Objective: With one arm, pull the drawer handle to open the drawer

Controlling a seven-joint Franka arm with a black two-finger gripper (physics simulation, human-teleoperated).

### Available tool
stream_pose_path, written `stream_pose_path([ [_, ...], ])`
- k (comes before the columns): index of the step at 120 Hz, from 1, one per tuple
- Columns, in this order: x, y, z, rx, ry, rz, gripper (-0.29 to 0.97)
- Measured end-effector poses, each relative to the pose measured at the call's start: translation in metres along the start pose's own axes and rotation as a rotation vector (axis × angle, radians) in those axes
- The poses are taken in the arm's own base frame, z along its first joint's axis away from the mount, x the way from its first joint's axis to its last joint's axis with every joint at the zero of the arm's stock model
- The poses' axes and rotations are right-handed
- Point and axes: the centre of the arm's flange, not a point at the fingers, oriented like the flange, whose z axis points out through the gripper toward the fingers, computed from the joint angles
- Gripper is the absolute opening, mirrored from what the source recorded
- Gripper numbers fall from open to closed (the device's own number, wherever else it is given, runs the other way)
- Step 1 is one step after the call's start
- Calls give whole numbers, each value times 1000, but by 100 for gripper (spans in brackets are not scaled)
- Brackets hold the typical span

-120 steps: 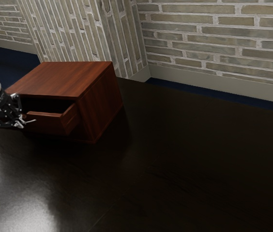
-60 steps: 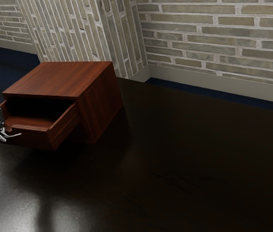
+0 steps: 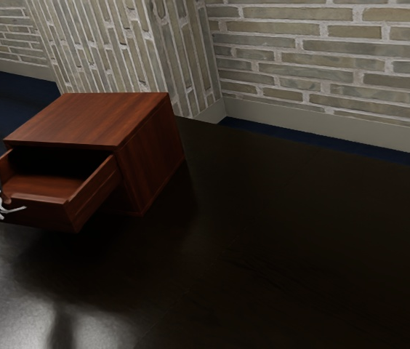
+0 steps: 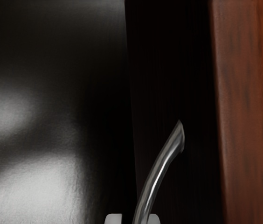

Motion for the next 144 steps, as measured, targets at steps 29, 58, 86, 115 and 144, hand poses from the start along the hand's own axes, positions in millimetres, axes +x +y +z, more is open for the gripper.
stream_pose_path([
  [29, -1, 0, -2, -3, -4, 3, 8],
  [58, -5, -5, -21, -26, -20, 13, 14],
  [86, -69, 42, -96, -60, -6, 181, 30],
  [115, -208, 129, -92, 34, -37, 645, 55],
  [144, -260, 129, -107, 62, -77, 998, 64],
])
